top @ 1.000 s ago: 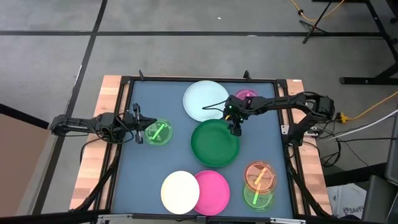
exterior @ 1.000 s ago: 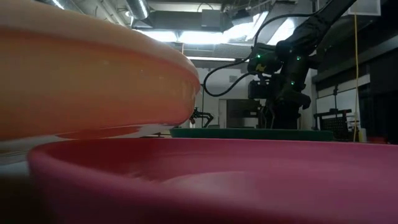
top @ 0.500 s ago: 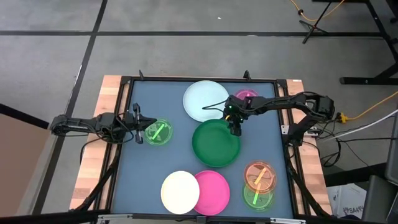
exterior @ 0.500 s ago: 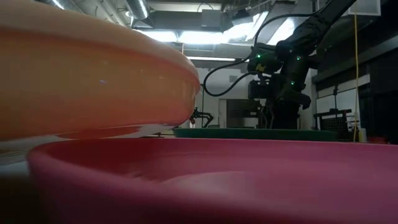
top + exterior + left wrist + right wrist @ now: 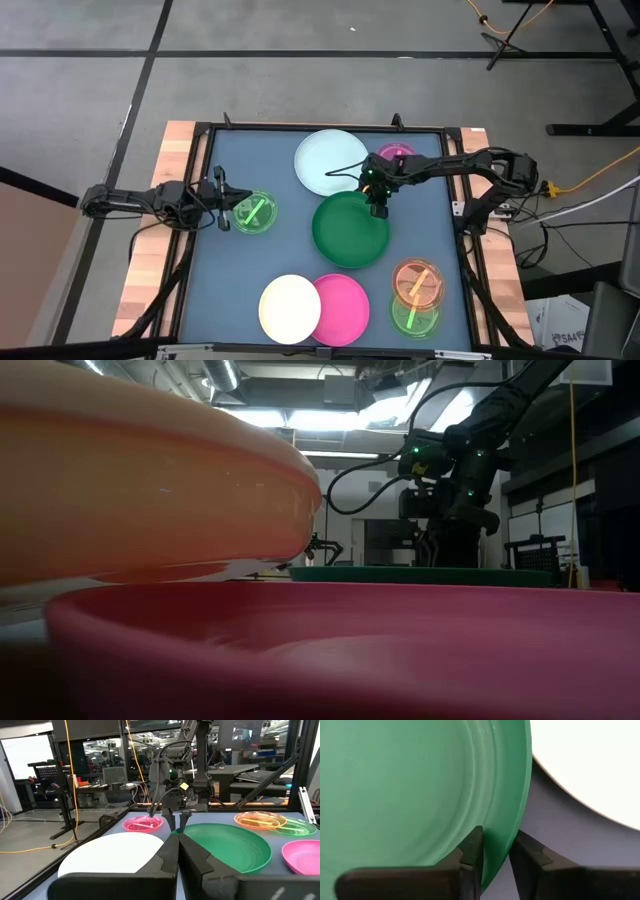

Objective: Stack plastic plates
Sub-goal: Stack the green plate on top of the light blue plate

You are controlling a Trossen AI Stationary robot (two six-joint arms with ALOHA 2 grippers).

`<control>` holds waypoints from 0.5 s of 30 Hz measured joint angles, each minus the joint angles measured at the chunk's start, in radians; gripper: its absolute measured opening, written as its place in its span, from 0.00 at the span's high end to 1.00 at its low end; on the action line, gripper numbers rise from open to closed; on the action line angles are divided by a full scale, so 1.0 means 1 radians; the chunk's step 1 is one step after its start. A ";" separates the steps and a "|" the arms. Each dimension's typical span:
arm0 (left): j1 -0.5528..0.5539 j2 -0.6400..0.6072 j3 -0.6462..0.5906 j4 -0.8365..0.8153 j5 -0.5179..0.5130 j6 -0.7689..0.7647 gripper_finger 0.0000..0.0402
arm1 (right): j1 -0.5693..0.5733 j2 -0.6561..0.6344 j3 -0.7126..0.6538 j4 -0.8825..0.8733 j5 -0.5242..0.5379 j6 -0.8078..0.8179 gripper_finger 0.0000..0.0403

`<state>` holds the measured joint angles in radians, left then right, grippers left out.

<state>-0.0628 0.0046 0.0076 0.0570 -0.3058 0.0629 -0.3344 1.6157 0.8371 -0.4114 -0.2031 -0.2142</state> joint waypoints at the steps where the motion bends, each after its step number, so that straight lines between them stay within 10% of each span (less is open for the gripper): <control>1: 0.000 0.000 0.000 0.000 0.000 0.000 1.00 | 0.000 0.000 0.000 0.000 0.000 0.000 0.83; 15: 0.000 0.000 0.000 0.000 0.000 0.001 1.00 | 0.000 -0.001 0.001 0.003 -0.009 0.001 0.99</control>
<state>-0.0631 0.0047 0.0078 0.0574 -0.3058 0.0635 -0.3344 1.6146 0.8379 -0.4081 -0.2124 -0.2134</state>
